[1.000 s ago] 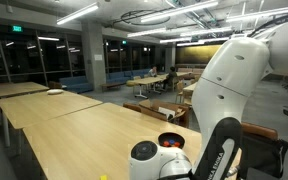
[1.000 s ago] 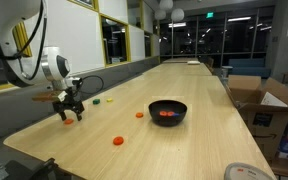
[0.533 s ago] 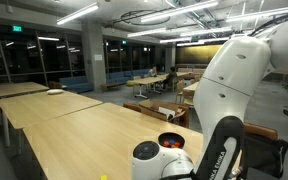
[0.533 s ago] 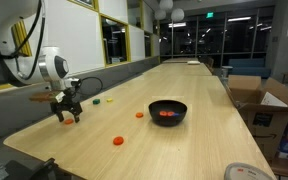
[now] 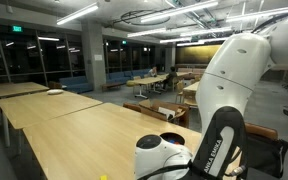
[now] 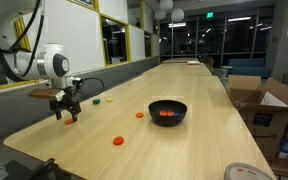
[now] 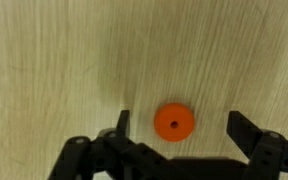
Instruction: Pick up the orange tokens from the table and put them in the bowl.
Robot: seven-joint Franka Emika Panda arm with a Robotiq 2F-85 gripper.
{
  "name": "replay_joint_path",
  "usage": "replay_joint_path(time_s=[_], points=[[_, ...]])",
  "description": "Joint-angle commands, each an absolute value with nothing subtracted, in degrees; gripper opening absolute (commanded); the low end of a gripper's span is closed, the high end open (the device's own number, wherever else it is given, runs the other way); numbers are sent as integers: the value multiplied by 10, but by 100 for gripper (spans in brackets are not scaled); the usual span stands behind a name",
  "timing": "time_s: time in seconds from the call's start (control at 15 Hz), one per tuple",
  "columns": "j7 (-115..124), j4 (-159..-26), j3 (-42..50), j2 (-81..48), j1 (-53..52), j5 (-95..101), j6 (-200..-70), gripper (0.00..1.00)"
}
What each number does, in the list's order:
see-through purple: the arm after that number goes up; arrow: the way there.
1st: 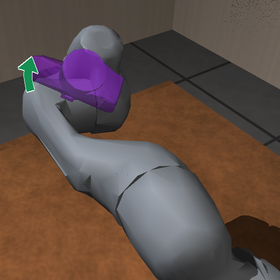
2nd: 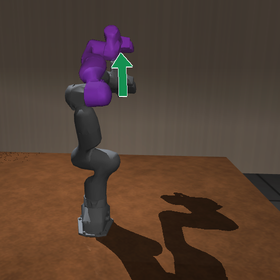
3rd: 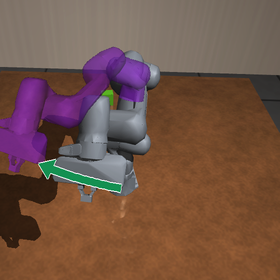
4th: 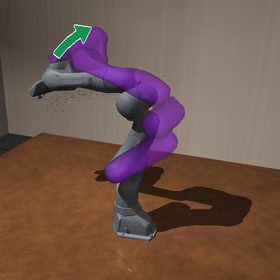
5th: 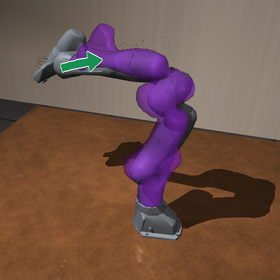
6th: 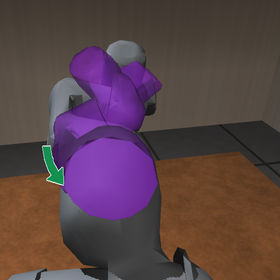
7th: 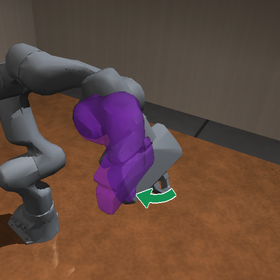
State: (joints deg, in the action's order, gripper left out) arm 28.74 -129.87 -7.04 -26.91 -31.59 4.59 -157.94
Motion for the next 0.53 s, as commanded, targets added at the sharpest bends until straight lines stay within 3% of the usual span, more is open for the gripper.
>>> replay_joint_path(time_s=[0.0,0.47], points=[[268,-1310,-83,-249,-298,29,-1572,100],[276,-1292,-76,-262,-299,37,-1551,100]])
